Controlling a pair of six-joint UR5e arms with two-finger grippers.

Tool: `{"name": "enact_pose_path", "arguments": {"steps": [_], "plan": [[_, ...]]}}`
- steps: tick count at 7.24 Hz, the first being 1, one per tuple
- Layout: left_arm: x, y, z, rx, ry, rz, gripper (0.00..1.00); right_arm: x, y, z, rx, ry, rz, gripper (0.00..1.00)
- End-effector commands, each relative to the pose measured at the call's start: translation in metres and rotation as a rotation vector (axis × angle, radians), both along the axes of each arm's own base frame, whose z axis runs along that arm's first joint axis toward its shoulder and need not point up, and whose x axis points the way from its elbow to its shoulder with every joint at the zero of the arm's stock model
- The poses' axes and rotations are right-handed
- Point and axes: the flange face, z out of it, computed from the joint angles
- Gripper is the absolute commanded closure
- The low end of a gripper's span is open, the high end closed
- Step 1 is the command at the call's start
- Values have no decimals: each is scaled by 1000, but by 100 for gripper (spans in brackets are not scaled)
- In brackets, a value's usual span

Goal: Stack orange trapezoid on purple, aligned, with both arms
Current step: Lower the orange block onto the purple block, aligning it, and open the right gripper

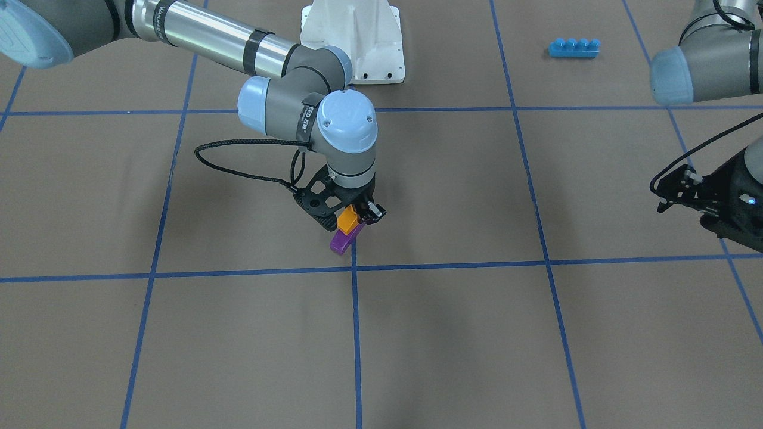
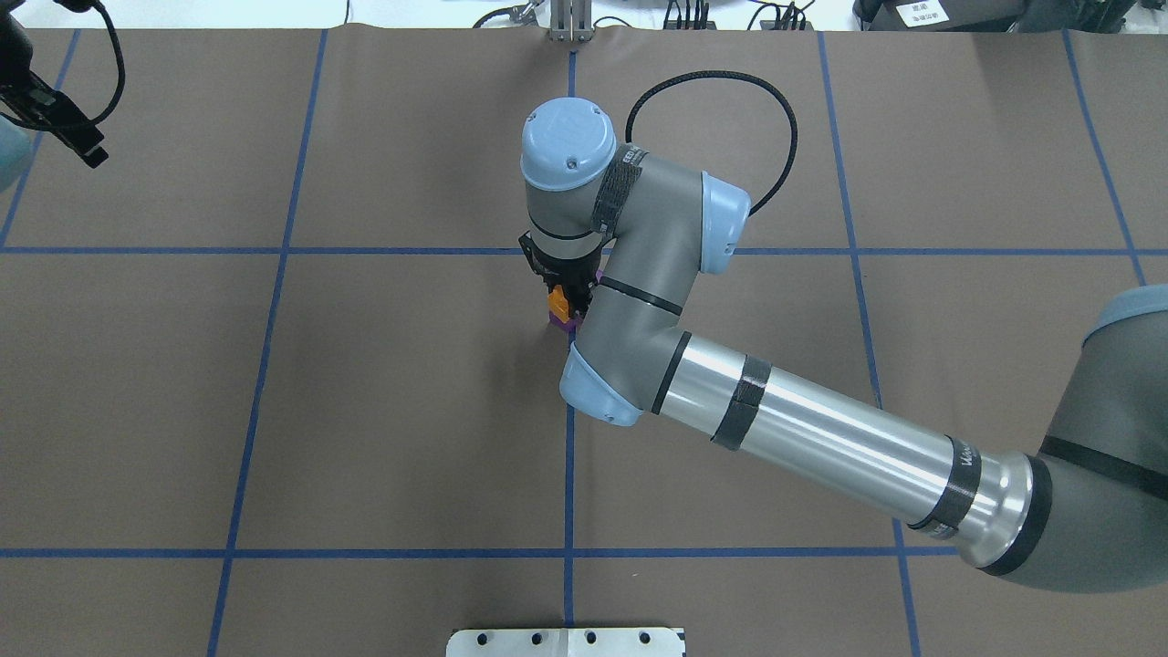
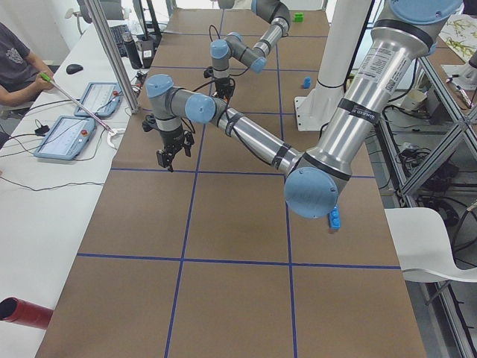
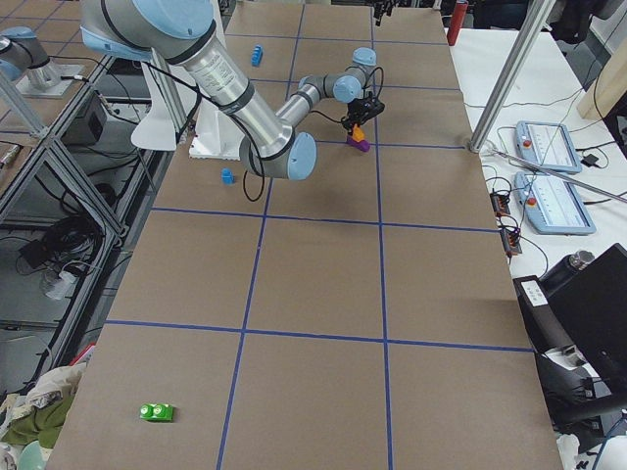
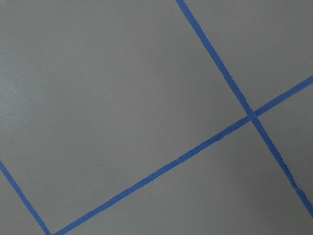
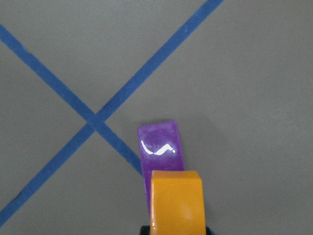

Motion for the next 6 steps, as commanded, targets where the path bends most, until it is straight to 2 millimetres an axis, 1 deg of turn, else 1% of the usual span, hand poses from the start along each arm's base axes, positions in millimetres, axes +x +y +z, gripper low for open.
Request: {"name": "enact_pose_path", "arguments": {"steps": [1, 3, 4, 5, 6], "plan": [[0, 0, 1, -2, -1, -1, 0, 8, -7, -8, 27, -43, 6, 0], [1, -2, 3, 3, 1, -1, 0, 25, -9, -29, 39, -75, 13, 0], [1, -2, 4, 1, 1, -2, 0, 51, -14, -47, 27, -88, 24, 0], [1, -1, 6, 5, 0, 6, 0, 96, -20, -68, 14, -74, 35, 0], [-4, 0, 8, 14, 3, 2, 0, 141, -12, -84, 90, -46, -34, 0]]}}
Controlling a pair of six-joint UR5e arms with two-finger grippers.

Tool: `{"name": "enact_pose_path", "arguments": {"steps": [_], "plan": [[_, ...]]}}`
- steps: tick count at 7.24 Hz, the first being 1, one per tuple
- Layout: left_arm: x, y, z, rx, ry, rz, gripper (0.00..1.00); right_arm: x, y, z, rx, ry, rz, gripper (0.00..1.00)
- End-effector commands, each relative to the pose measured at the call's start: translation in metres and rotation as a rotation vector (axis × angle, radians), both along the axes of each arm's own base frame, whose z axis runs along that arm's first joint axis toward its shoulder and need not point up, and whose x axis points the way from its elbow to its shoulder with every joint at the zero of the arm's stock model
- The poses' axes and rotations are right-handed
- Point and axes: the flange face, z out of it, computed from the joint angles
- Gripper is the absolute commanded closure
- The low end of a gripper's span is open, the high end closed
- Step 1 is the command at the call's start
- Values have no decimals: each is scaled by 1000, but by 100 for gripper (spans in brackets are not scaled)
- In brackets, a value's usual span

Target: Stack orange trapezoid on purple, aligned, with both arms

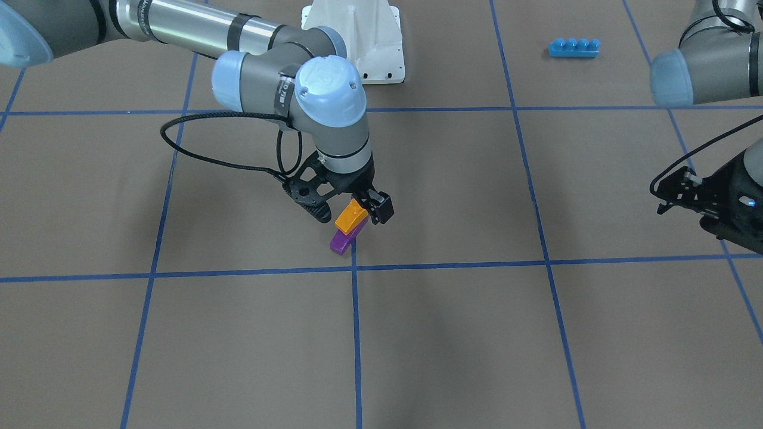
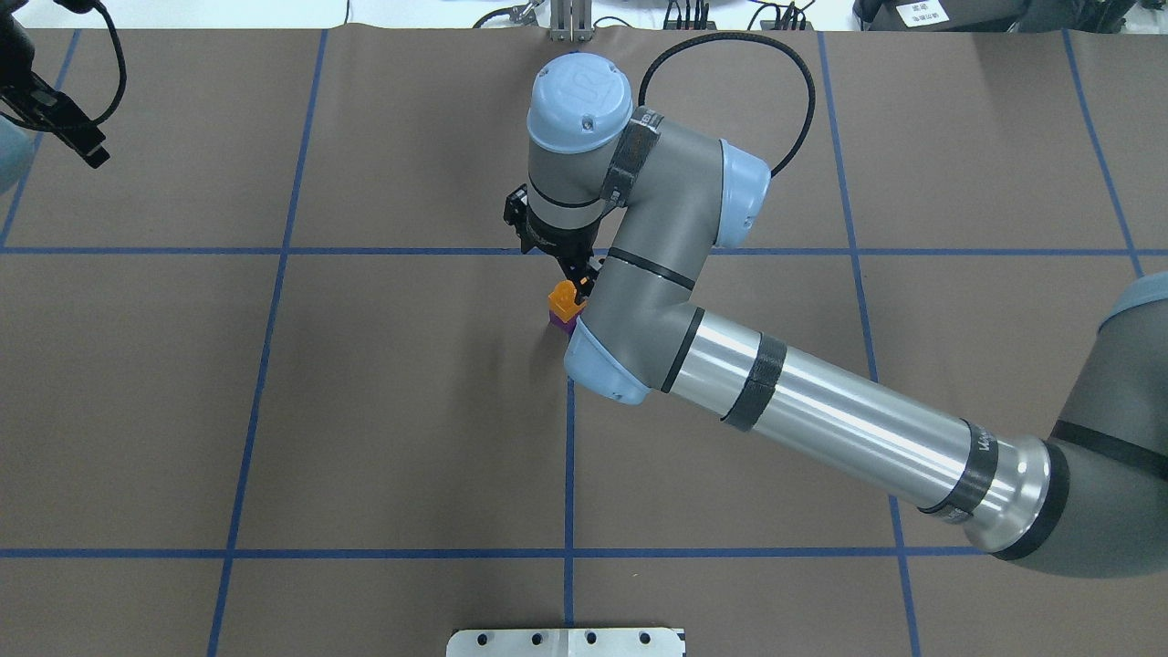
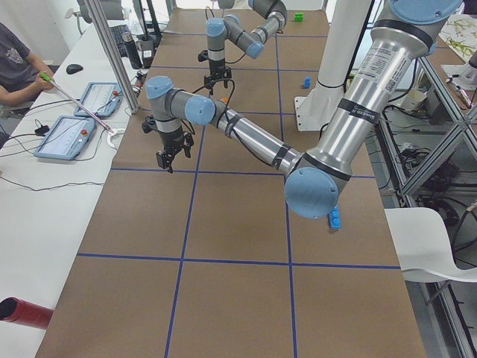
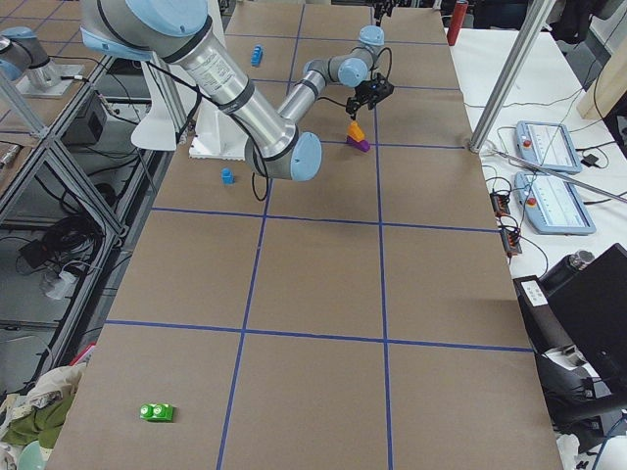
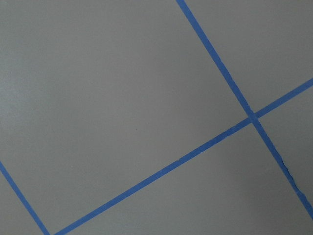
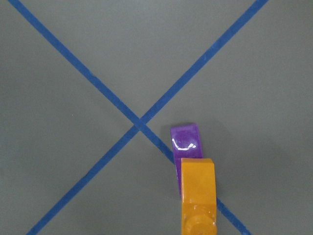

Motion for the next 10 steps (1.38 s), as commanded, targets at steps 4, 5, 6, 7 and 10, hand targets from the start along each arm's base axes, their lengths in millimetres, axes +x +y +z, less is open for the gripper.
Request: {"name": "enact_pose_path", "arguments": {"steps": [4, 5, 6, 7, 10], "plan": [[-155, 42, 108, -68, 41, -190, 0, 320, -21, 209, 401, 112, -423, 0], [-187, 61, 133, -122, 75, -242, 0, 395, -18, 283, 491, 116, -533, 0], [-193, 75, 150, -138, 72, -254, 0, 466, 4, 354, 542, 129, -588, 0], [-197, 90, 171, -164, 67, -263, 0, 480, 10, 370, 572, 137, -567, 0], [-205, 126, 218, -218, 61, -285, 0, 526, 44, 474, 484, 137, -528, 0]]}}
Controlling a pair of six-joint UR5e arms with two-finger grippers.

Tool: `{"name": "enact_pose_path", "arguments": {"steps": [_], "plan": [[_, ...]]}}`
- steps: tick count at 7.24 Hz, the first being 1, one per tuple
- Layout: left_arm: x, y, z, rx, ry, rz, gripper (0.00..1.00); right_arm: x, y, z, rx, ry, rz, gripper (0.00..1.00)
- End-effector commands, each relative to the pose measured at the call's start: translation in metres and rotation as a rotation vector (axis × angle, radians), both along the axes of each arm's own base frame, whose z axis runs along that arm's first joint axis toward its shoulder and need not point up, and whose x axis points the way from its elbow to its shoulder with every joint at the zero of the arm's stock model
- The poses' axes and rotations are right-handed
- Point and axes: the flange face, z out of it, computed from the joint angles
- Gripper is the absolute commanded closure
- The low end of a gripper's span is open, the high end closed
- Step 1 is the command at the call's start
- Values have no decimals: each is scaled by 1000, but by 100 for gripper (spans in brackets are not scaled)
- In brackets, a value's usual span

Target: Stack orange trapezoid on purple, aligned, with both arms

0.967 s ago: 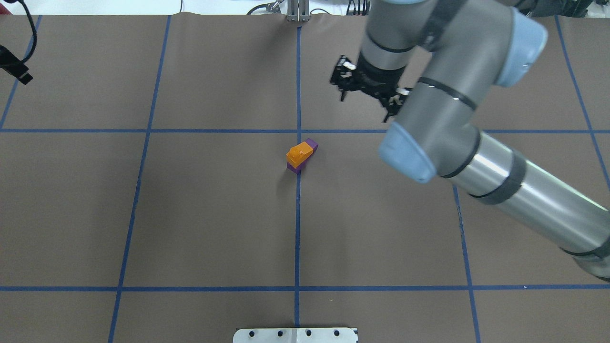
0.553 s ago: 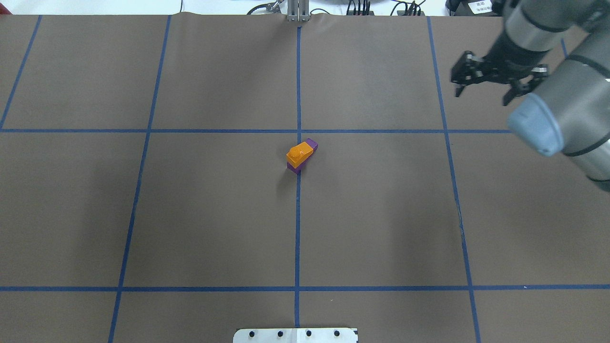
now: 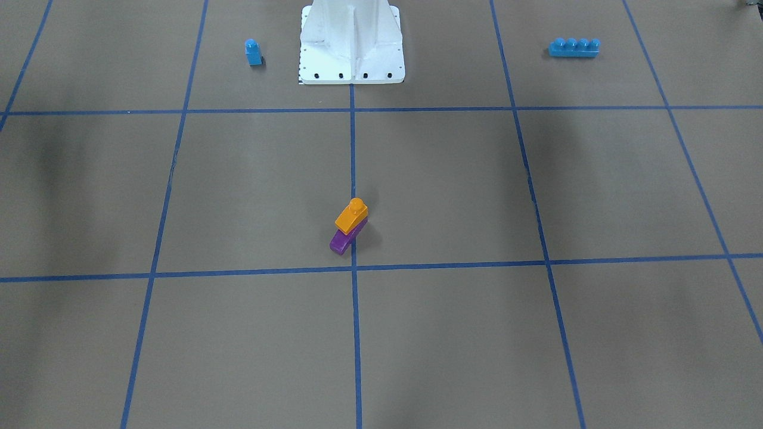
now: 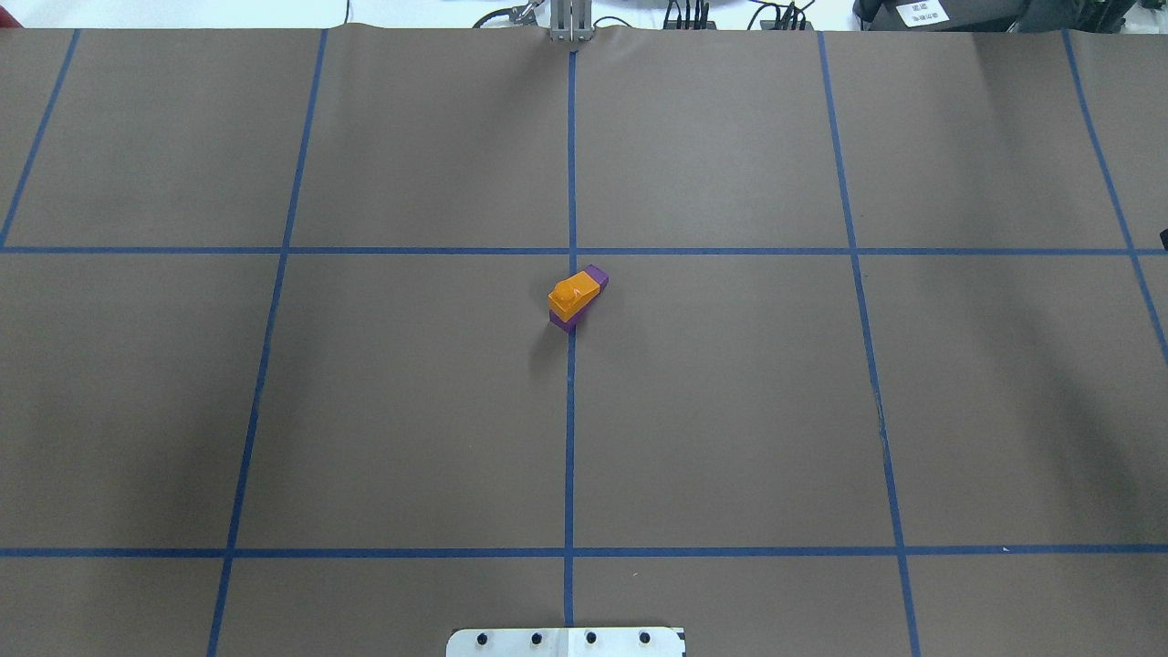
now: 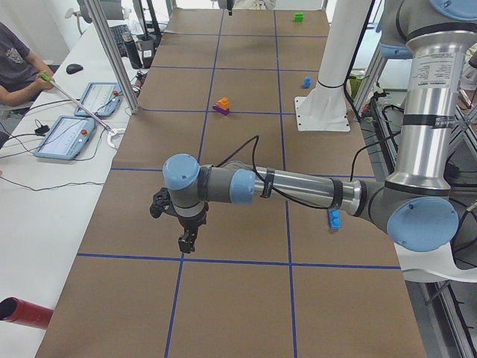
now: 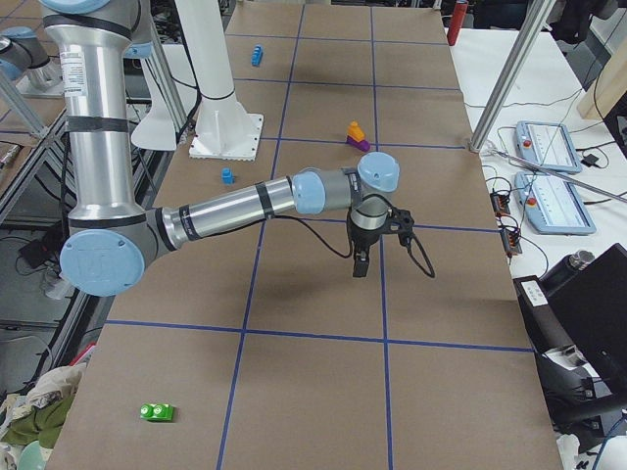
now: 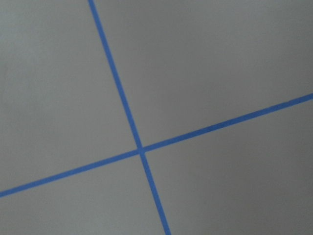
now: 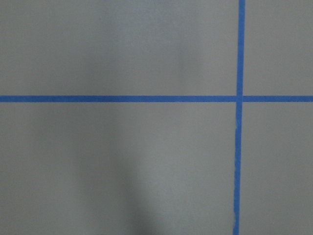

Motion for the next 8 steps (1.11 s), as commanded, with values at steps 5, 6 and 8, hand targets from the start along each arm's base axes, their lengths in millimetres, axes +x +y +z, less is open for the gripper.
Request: {"name": "enact_pose_path", "arguments": {"steps": [5, 6, 8], "plan": [[-2, 12, 18, -30, 6, 1, 0, 72, 25, 64, -21, -71, 53, 0], [-2, 16, 19, -32, 6, 1, 0, 73, 27, 78, -29, -107, 34, 0], [-2, 15, 15, -29, 6, -3, 0, 78, 30, 83, -35, -130, 45, 0]]}}
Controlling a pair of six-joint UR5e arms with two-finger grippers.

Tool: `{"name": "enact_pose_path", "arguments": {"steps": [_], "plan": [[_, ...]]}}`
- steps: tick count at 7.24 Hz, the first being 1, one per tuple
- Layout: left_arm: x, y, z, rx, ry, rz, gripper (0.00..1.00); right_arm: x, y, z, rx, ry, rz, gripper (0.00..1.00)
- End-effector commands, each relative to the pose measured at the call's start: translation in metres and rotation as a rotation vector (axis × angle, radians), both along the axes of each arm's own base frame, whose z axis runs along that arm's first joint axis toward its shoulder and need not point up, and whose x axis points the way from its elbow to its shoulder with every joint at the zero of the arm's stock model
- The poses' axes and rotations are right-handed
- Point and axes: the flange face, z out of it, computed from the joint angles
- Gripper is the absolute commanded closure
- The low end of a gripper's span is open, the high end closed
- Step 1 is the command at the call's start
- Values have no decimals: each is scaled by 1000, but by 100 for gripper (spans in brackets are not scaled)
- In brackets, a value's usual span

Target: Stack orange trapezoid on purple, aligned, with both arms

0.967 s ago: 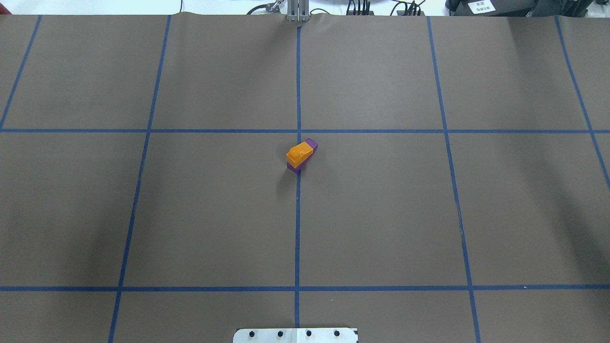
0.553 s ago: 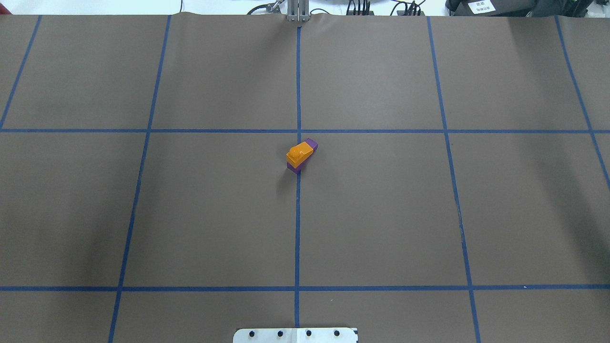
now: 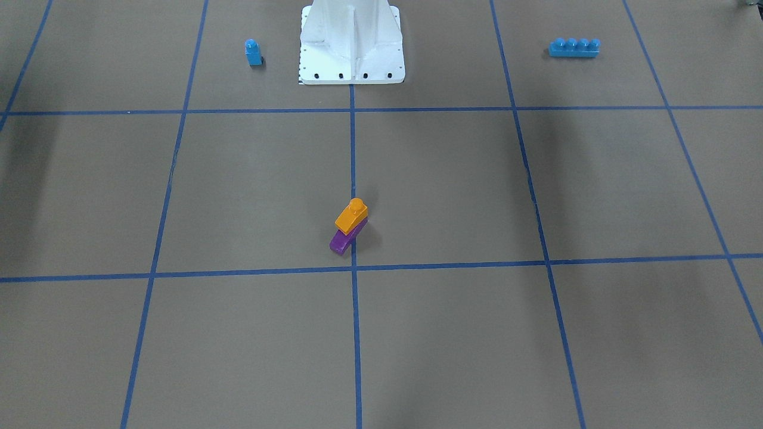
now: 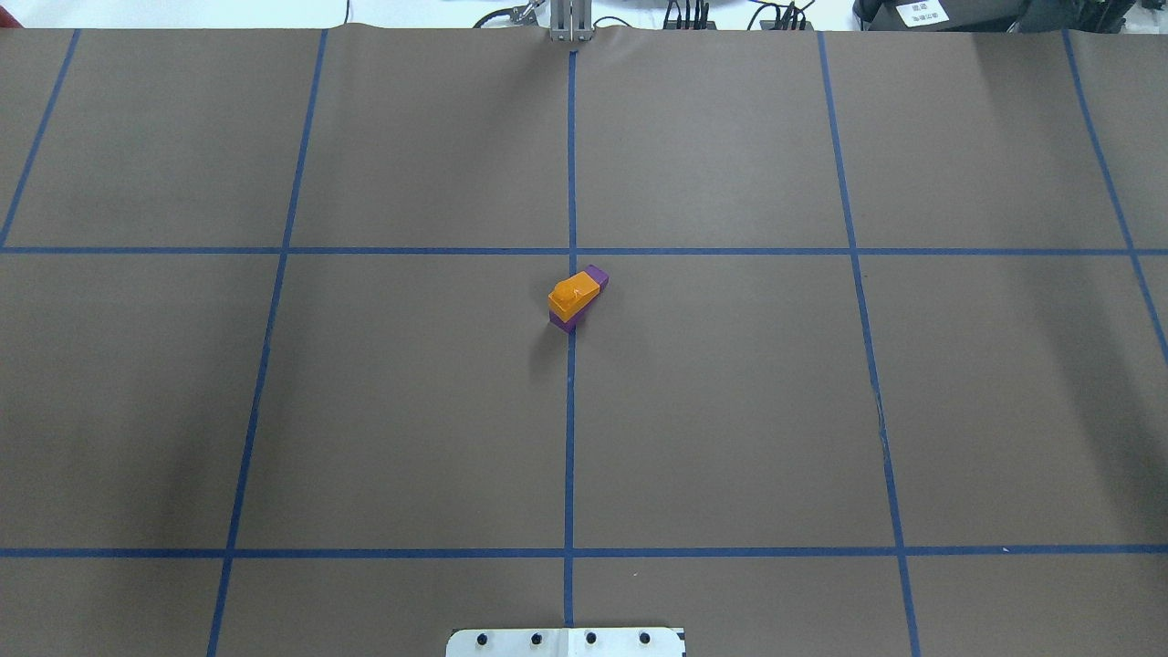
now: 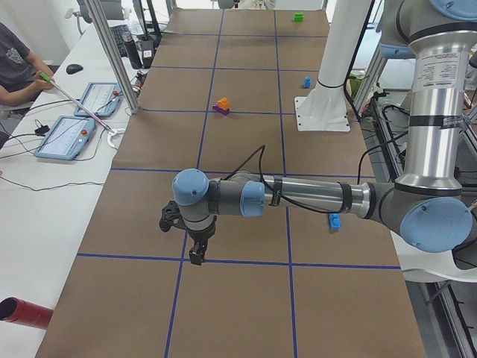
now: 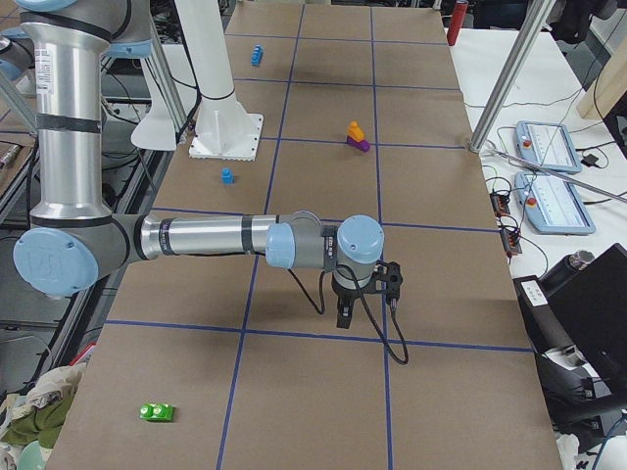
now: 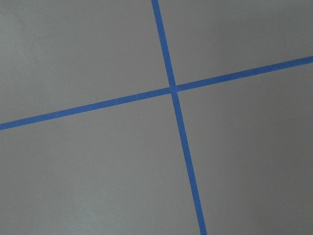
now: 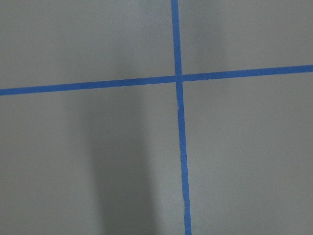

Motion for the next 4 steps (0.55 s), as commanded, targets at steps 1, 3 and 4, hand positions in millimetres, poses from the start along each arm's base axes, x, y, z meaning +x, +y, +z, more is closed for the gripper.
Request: {"name": "enact_pose_path", "arguments": {"steps": [1, 3, 4], "plan": [[0, 0, -1, 0, 0, -2, 0, 2, 2, 4, -1, -13, 1, 0], [0, 1, 0, -1, 0, -2, 0, 6, 3, 4, 2, 3, 6, 0], [0, 1, 0, -2, -1, -3, 0, 9, 3, 3, 3, 6, 13, 0]]}}
